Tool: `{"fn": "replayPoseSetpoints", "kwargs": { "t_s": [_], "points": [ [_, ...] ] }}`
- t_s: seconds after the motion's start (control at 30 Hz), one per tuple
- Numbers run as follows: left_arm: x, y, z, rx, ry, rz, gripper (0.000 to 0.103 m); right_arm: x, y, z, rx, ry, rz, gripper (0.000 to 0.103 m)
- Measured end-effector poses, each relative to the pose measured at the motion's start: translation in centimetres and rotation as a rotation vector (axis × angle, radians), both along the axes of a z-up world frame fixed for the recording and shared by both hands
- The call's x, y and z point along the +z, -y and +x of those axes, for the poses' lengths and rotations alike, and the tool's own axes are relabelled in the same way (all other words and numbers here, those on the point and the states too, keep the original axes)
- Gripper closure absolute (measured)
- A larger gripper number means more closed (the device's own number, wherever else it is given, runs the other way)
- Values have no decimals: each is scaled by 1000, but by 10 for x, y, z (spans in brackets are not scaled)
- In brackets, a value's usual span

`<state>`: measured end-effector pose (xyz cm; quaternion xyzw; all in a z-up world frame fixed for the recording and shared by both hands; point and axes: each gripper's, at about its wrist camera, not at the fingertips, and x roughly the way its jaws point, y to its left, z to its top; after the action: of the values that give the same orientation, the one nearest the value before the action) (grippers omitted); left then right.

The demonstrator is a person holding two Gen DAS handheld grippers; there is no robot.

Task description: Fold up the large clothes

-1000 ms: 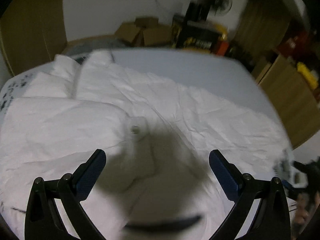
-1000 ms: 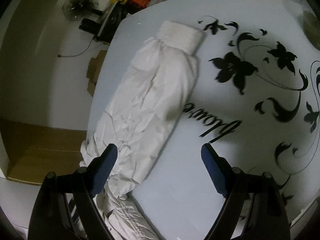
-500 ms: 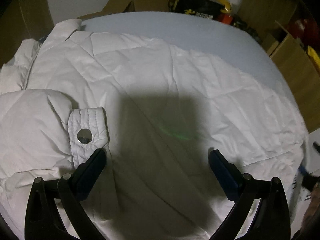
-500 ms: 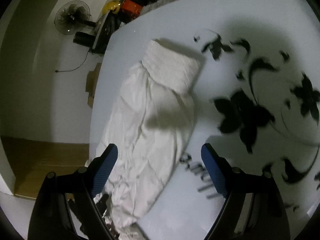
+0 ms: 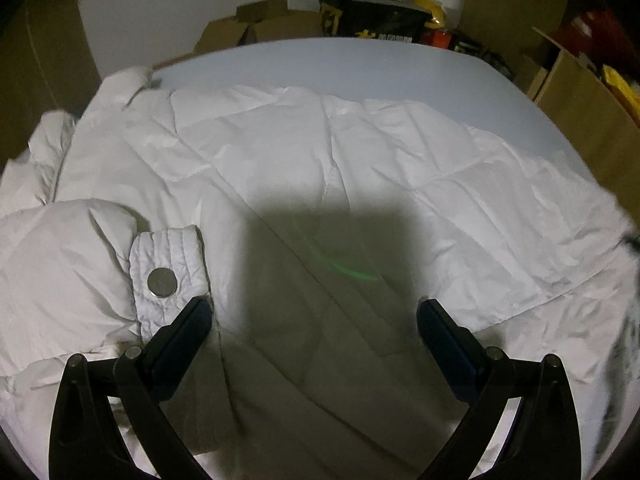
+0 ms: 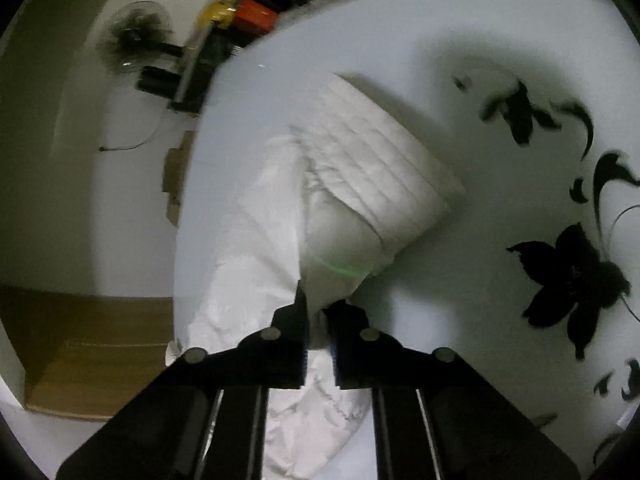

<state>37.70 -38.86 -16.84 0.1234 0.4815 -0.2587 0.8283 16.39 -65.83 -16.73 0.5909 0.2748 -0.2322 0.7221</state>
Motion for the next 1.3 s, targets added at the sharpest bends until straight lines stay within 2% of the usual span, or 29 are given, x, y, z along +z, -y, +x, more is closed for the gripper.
{"fn": "replayPoseSetpoints", "kwargs": {
  "t_s": [0.07,0.13,0.2,0.27,0.4,0.53,0.67,0.73,0.8,0.87,0.93,1.0,1.03,1.07,1.1,1.13,1.2,1.23,1.3],
  "points": [
    [-3,1,-3,-16,46,10,0,38,-17,4,20,58,-67,96],
    [-2,-3,-3,-21,42,-10,0,71,-34,9,46,103,-115,96],
    [8,-17,-1,-31,-10,-77,0,115,-64,17,93,157,-186,97],
    [26,-43,-2,-3,-41,-158,0,152,-96,29,147,206,-235,97],
    [81,-134,-8,160,6,-254,0,202,-164,61,269,263,-298,97],
    [110,-253,-23,324,70,-306,0,221,-246,102,409,284,-332,97],
    [108,-355,-41,457,51,-358,0,209,-342,150,533,260,-366,97],
    [97,-401,-52,527,25,-383,0,190,-385,170,590,227,-377,97],
    [88,-434,-63,578,2,-411,0,157,-445,197,658,157,-416,97],
    [75,-466,-72,631,-30,-441,0,116,-496,217,705,47,-505,97],
    [64,-488,-80,670,-53,-457,0,65,-542,230,763,-108,-603,92],
    [54,-496,-82,694,-71,-467,0,16,-571,234,844,-265,-641,88],
    [50,-502,-85,700,-84,-473,0,5,-579,229,851,-282,-682,84],
    [48,-505,-85,699,-92,-478,0,7,-585,224,846,-255,-741,82],
    [46,-507,-87,695,-96,-484,0,11,-586,221,869,-225,-749,71],
    [44,-514,-94,690,-97,-488,0,17,-584,217,909,-189,-696,51],
    [43,-510,-88,667,-99,-487,0,34,-569,204,944,-111,-536,29],
    [44,-506,-87,652,-101,-489,0,47,-557,195,928,-58,-469,28],
    [46,-501,-90,635,-95,-491,0,71,-543,180,893,17,-420,26]
  ]
}}
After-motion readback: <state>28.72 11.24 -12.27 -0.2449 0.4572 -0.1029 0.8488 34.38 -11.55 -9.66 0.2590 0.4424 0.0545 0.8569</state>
